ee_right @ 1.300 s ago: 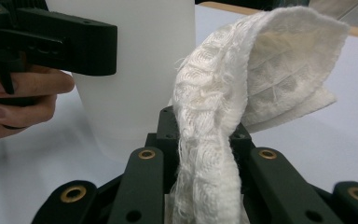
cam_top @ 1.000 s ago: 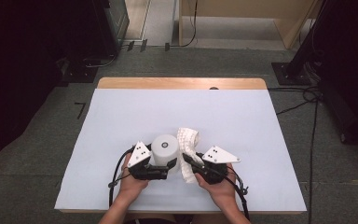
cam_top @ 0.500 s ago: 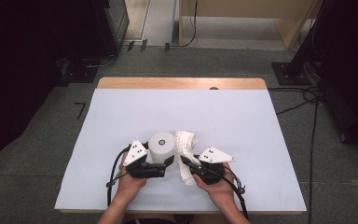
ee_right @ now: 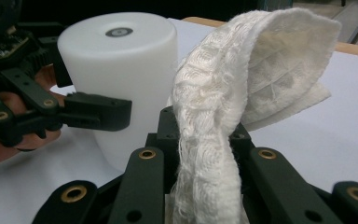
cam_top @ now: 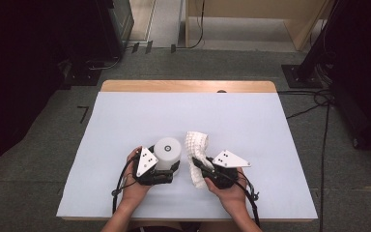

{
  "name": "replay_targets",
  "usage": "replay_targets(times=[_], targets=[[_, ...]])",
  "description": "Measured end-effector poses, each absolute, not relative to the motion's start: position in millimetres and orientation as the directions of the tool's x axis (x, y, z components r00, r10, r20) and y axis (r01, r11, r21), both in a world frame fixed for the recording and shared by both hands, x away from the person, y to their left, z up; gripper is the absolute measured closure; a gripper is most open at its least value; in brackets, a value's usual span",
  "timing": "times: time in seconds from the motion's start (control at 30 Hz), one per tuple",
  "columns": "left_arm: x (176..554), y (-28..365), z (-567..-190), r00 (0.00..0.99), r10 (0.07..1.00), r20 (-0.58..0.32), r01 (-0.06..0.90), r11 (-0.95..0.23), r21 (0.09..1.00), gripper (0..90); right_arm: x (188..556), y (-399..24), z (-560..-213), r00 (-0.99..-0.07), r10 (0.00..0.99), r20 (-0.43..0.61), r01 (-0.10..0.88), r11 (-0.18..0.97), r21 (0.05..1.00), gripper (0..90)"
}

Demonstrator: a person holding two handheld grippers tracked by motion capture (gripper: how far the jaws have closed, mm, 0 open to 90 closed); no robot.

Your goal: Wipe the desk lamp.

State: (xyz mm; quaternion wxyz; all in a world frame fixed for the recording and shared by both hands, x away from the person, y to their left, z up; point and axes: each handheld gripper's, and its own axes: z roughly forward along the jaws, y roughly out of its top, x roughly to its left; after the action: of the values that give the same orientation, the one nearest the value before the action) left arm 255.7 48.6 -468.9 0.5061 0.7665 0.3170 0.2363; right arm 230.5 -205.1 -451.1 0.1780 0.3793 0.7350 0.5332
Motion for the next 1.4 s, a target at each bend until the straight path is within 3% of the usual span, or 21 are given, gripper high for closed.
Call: replay_targets(times=[0.3, 0.33, 0.4, 0.6, 0.7, 0.9, 1.03, 1.3, 1.4], targets=[[249.5, 49.5, -470.8, 0.630, 0.776, 0.033, 0.271, -0.260, 0.927, 7.2, 231.3, -207.8, -452.8, -0.641, 0.753, 0.150, 0.378, 0.140, 0.915, 74.8], [247.6, 49.0, -467.6, 0.616, 0.788, -0.010, 0.295, -0.218, 0.930, 1.4, 231.5, -208.8, -452.6, -0.640, 0.754, 0.147, 0.376, 0.140, 0.916, 74.8], [246.1, 47.9, -466.1, 0.607, 0.795, -0.016, 0.299, -0.210, 0.931, 0.0, 231.5, -209.0, -452.5, -0.639, 0.755, 0.150, 0.377, 0.137, 0.916, 74.8], [245.1, 36.2, -471.1, 0.546, 0.838, -0.006, 0.355, -0.225, 0.907, 0.0, 231.5, -207.7, -454.1, -0.639, 0.754, 0.149, 0.379, 0.141, 0.915, 74.8], [245.5, 40.8, -469.6, 0.533, 0.846, -0.025, 0.360, -0.200, 0.911, 8.0, 230.9, -205.3, -455.0, -0.646, 0.750, 0.144, 0.378, 0.150, 0.914, 74.8], [249.9, 47.8, -465.1, 0.581, 0.812, -0.057, 0.369, -0.201, 0.907, 8.6, 231.4, -199.2, -459.4, -0.662, 0.734, 0.154, 0.391, 0.163, 0.906, 74.8], [251.3, 57.5, -453.0, 0.658, 0.733, -0.172, 0.366, -0.111, 0.924, 8.7, 229.8, -190.1, -469.3, -0.675, 0.724, 0.142, 0.399, 0.197, 0.895, 74.9], [249.4, 54.4, -452.5, 0.709, 0.686, -0.160, 0.346, -0.142, 0.927, 8.7, 228.3, -189.0, -467.7, -0.670, 0.729, 0.139, 0.387, 0.183, 0.904, 75.1], [247.4, 47.0, -455.5, 0.732, 0.669, -0.128, 0.337, -0.192, 0.922, 8.7, 225.0, -195.4, -452.4, -0.673, 0.728, 0.131, 0.336, 0.143, 0.931, 75.3]])
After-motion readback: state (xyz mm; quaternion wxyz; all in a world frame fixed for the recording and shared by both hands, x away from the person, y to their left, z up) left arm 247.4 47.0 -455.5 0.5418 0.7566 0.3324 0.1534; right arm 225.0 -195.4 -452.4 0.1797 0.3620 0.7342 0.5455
